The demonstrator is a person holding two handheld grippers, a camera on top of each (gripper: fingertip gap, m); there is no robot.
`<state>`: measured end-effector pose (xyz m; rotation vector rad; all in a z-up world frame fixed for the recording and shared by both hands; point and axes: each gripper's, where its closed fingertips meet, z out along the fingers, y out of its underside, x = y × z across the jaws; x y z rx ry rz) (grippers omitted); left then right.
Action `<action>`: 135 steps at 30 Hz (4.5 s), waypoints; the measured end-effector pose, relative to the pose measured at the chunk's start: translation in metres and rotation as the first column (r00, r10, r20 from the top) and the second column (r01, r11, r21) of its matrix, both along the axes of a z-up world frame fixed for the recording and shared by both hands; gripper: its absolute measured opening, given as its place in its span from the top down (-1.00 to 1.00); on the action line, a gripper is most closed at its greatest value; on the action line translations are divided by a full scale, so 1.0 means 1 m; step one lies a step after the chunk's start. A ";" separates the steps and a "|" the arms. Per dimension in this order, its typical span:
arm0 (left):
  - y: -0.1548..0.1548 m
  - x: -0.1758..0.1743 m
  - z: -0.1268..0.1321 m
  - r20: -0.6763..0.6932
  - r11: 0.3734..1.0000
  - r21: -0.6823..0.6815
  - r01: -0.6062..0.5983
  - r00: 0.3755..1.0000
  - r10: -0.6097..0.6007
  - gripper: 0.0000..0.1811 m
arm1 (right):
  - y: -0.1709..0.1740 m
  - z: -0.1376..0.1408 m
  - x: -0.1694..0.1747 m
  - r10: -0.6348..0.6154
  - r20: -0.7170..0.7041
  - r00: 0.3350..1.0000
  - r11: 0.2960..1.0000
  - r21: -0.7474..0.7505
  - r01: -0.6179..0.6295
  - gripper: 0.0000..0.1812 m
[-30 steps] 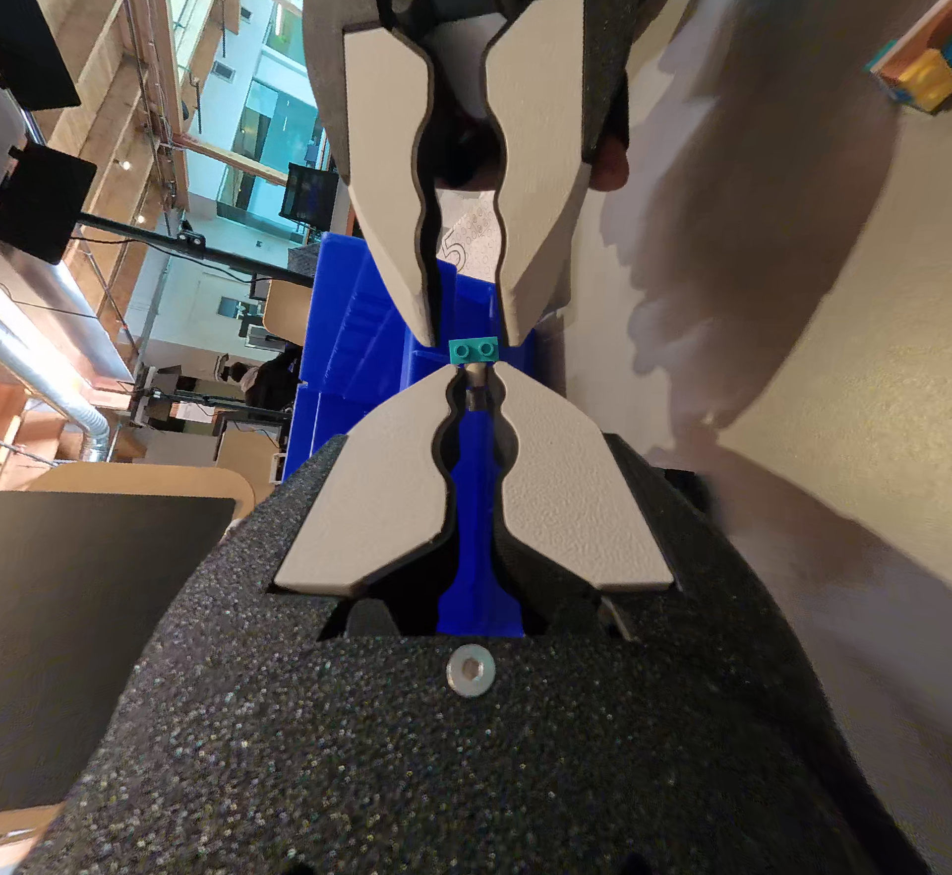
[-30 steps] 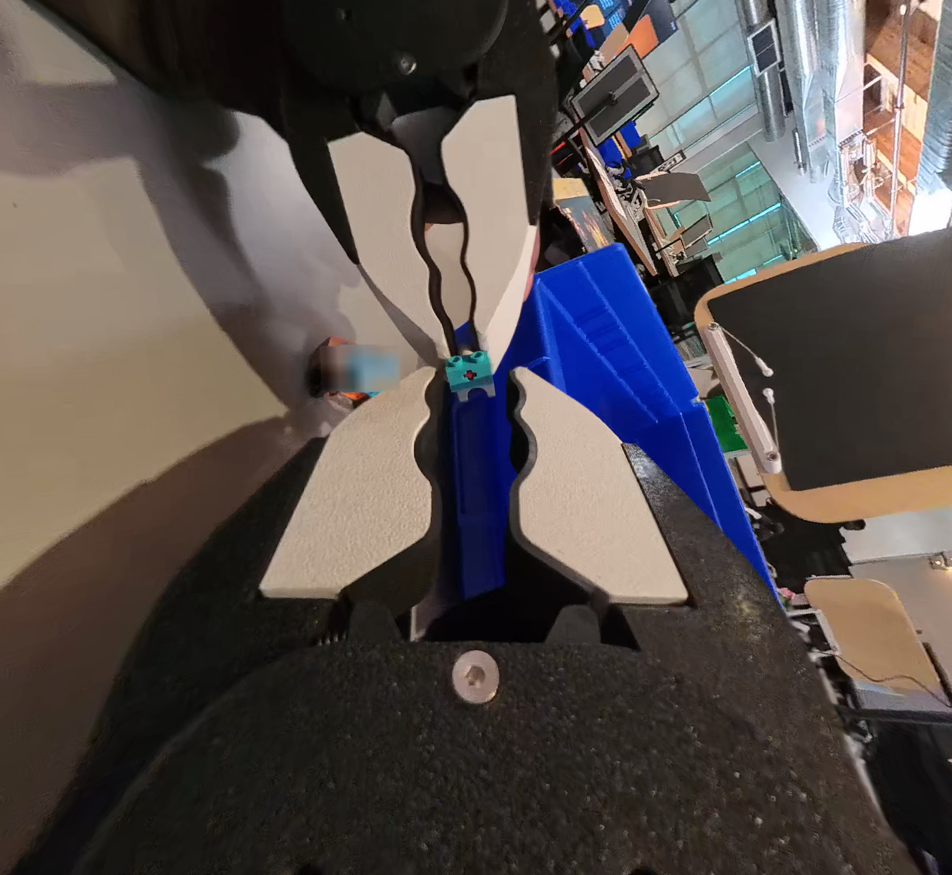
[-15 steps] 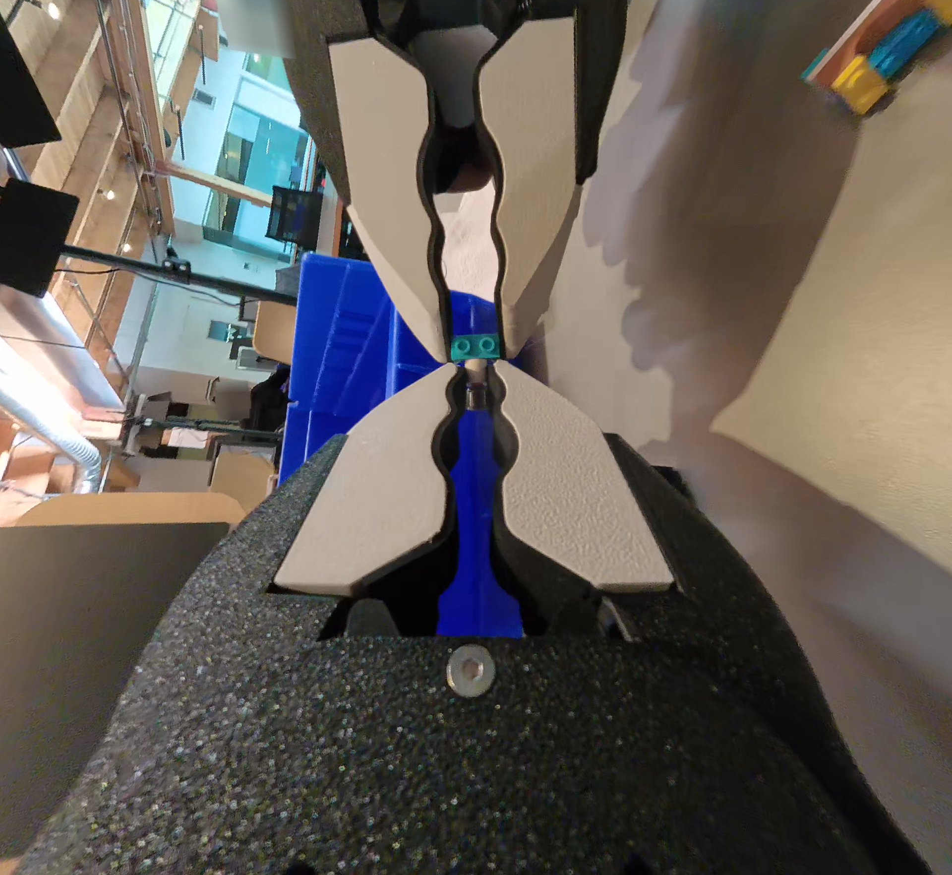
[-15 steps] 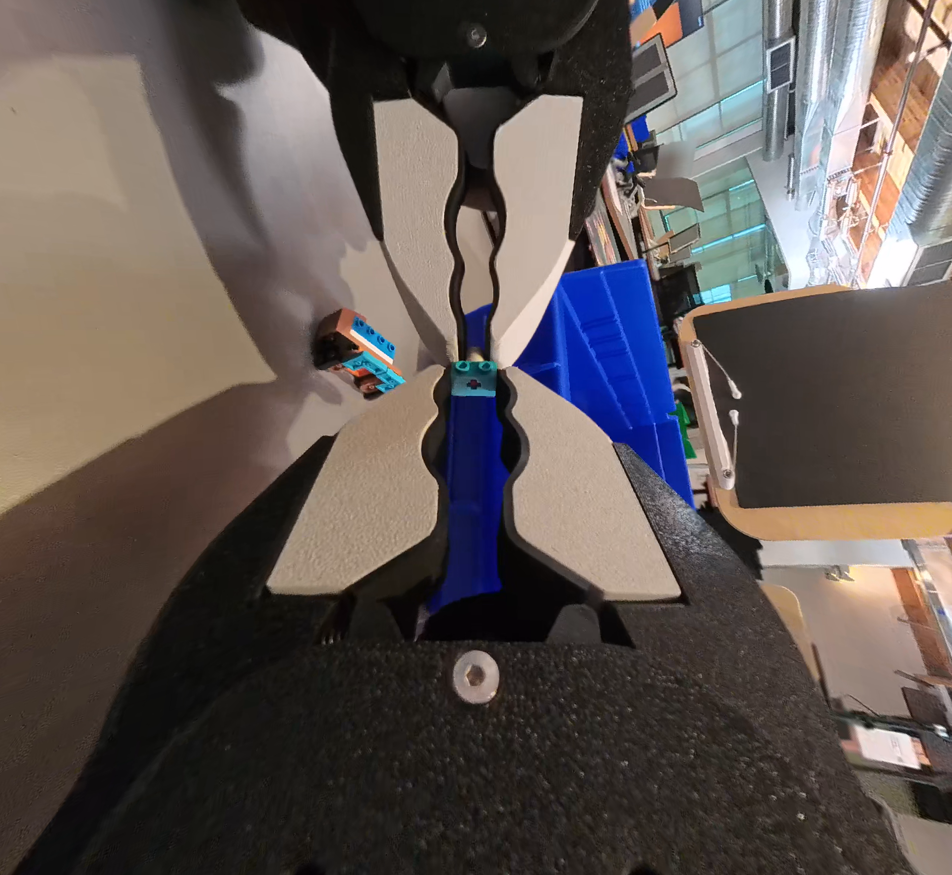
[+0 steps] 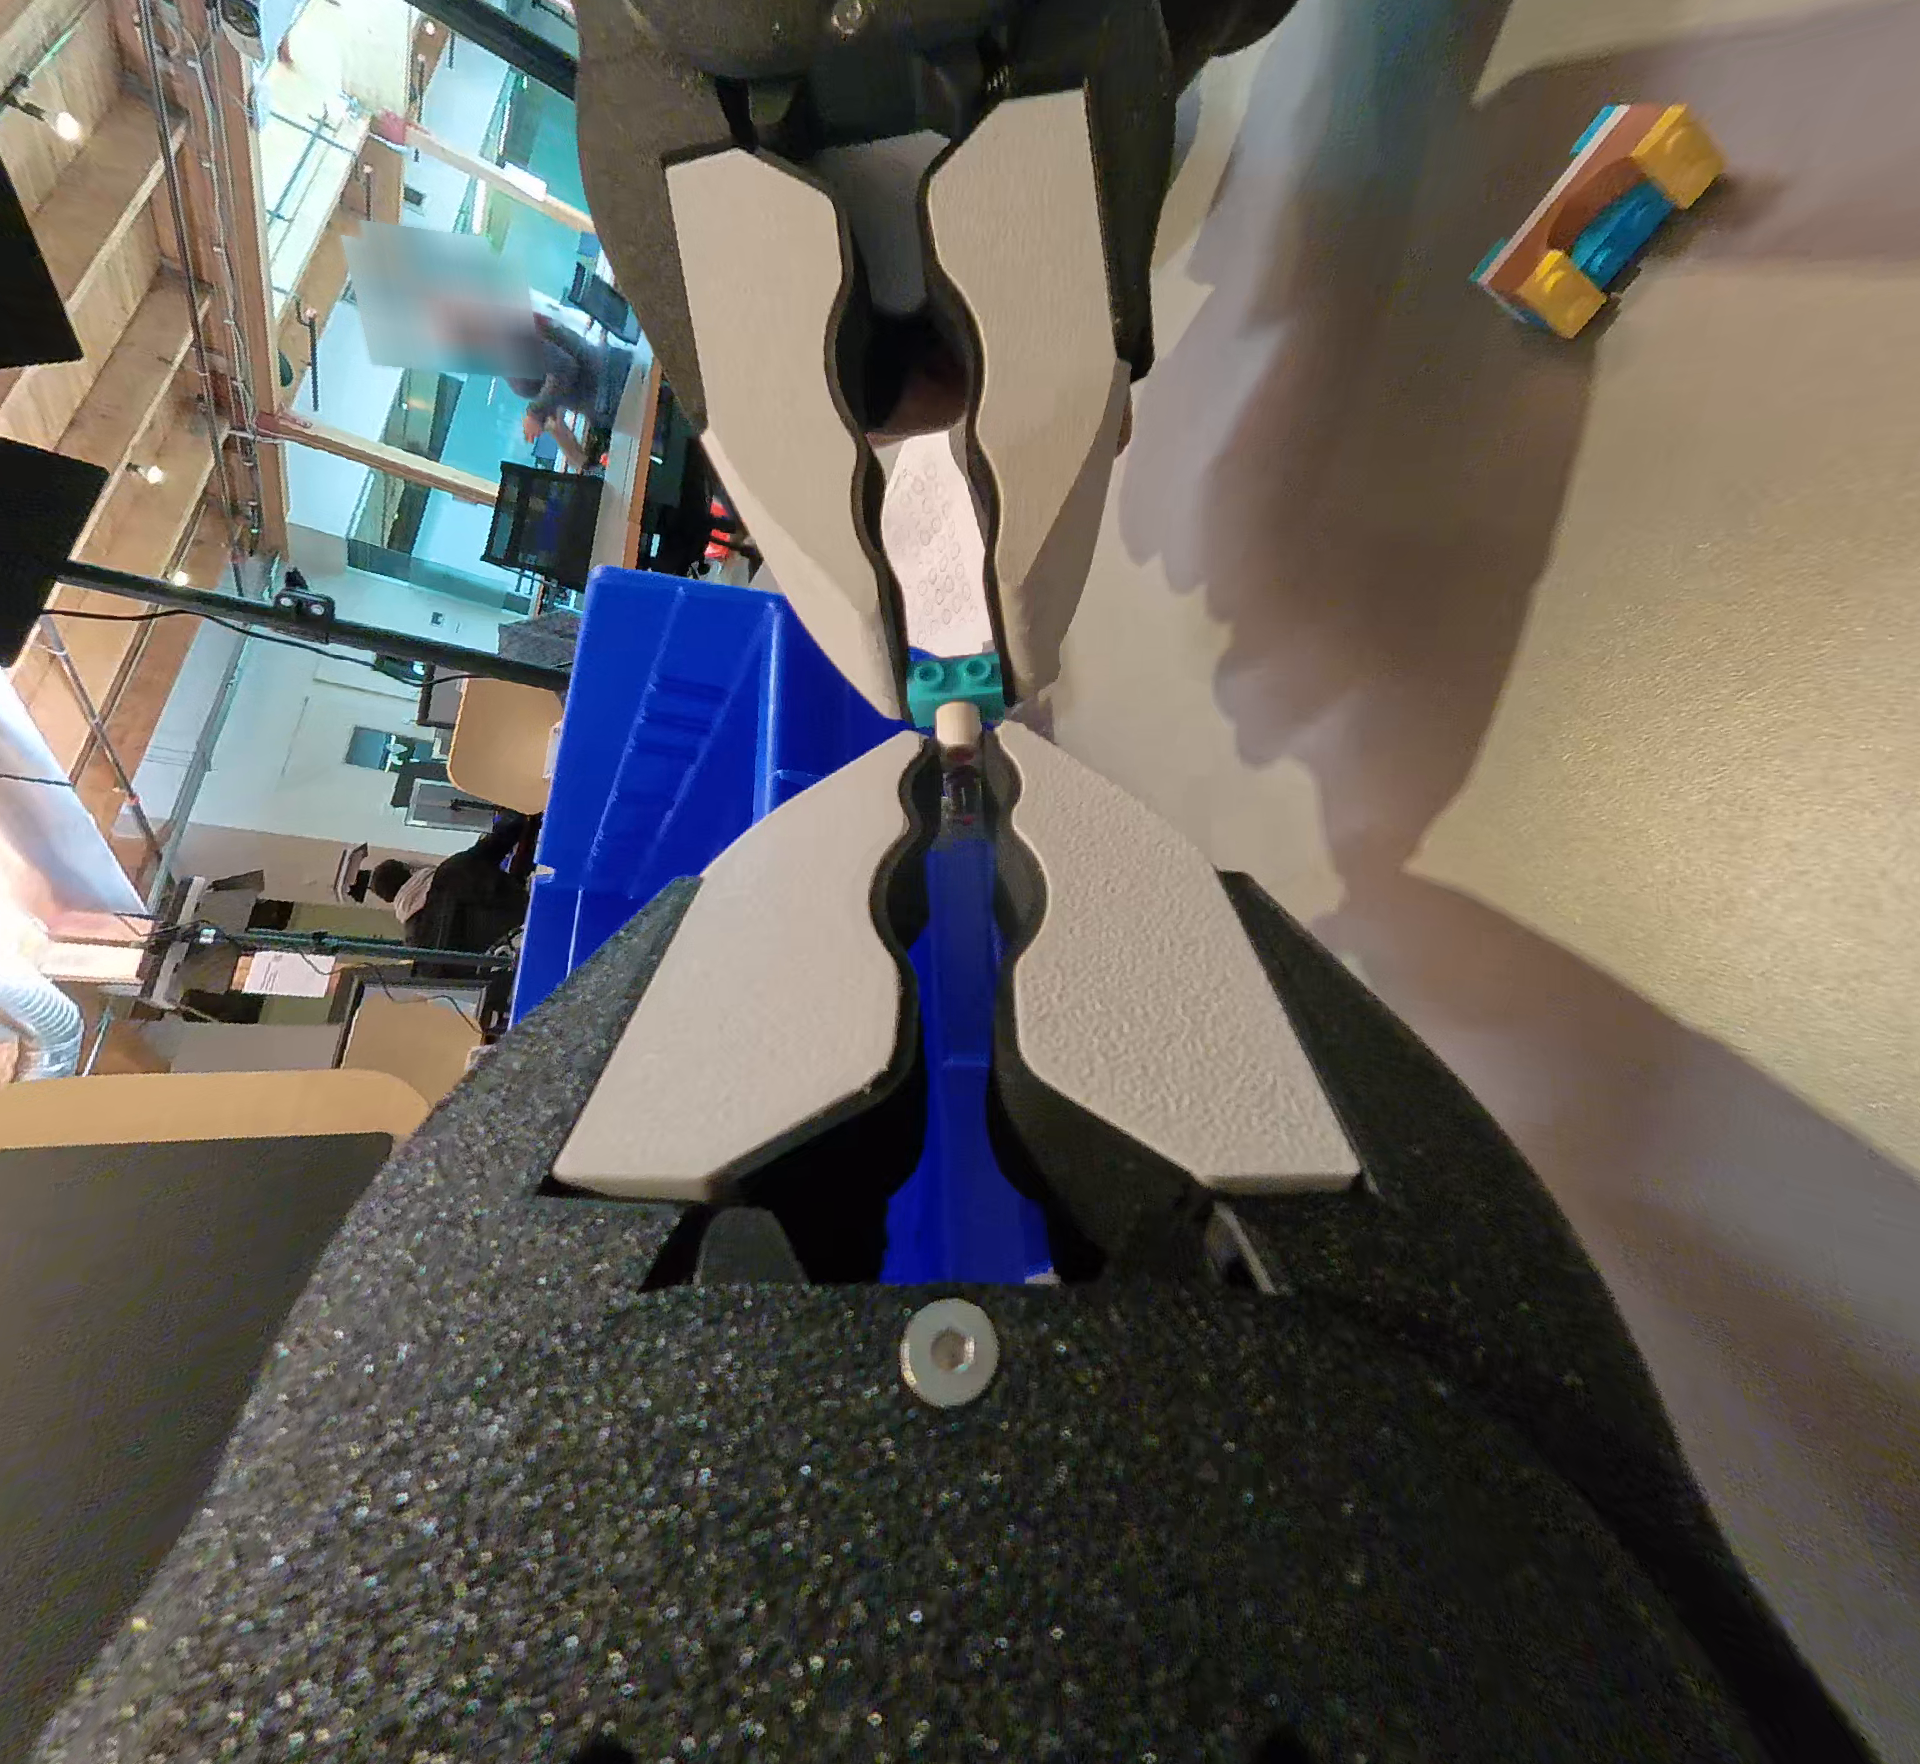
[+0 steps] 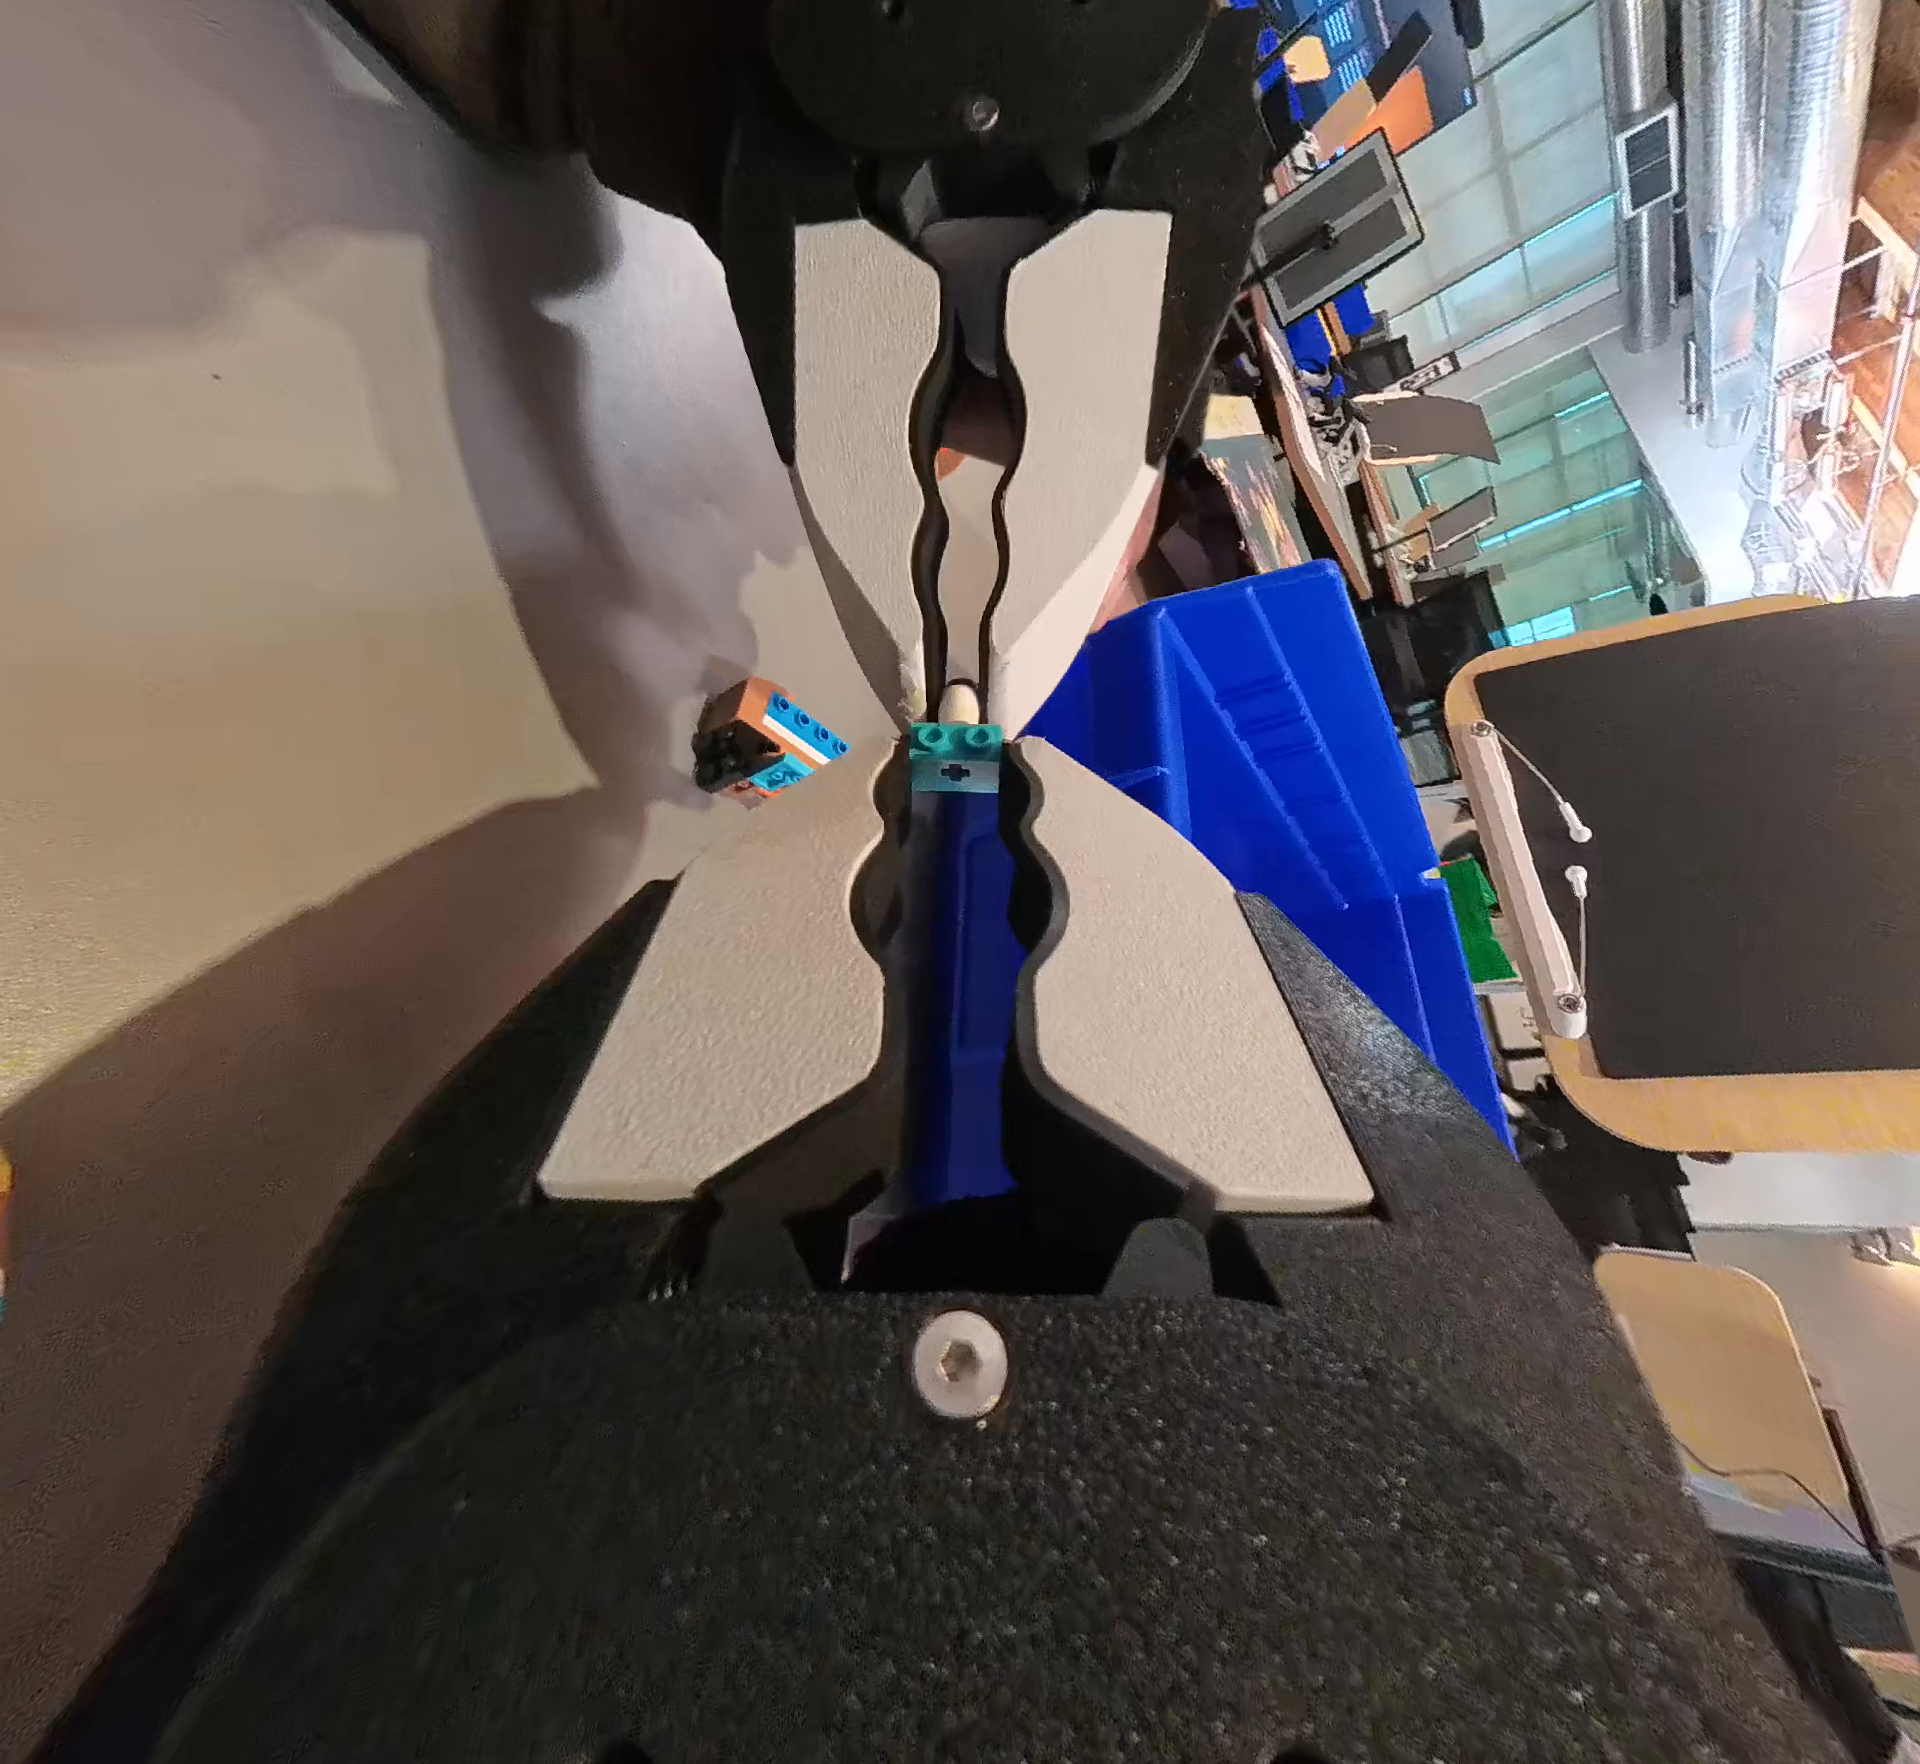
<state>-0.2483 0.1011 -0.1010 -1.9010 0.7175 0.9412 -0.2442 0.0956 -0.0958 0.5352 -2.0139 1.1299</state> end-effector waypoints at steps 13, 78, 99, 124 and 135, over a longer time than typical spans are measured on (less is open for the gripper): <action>-0.028 -0.038 0.028 0.216 0.970 0.195 -0.147 0.971 0.103 0.92 | 0.040 0.053 -0.033 -0.129 0.081 0.988 0.944 -0.295 0.147 0.82; -0.036 -0.017 0.090 0.650 0.704 0.702 -0.108 0.503 -0.570 0.92 | -0.042 0.070 -0.024 0.228 0.614 0.756 0.906 -0.418 0.066 0.69; -0.035 -0.018 0.088 0.689 0.698 0.700 -0.153 0.402 -0.603 0.91 | -0.042 0.072 -0.029 0.209 0.598 0.774 0.886 -0.450 0.109 0.81; -0.036 -0.021 0.081 0.666 0.814 0.565 -0.133 0.656 -0.356 0.92 | -0.041 0.064 -0.031 0.182 0.652 0.736 0.911 -0.394 0.124 0.80; -0.035 -0.021 0.081 0.770 0.809 0.565 -0.164 0.458 -0.445 0.90 | -0.036 0.063 -0.036 0.000 0.410 0.912 0.949 -0.287 0.129 0.80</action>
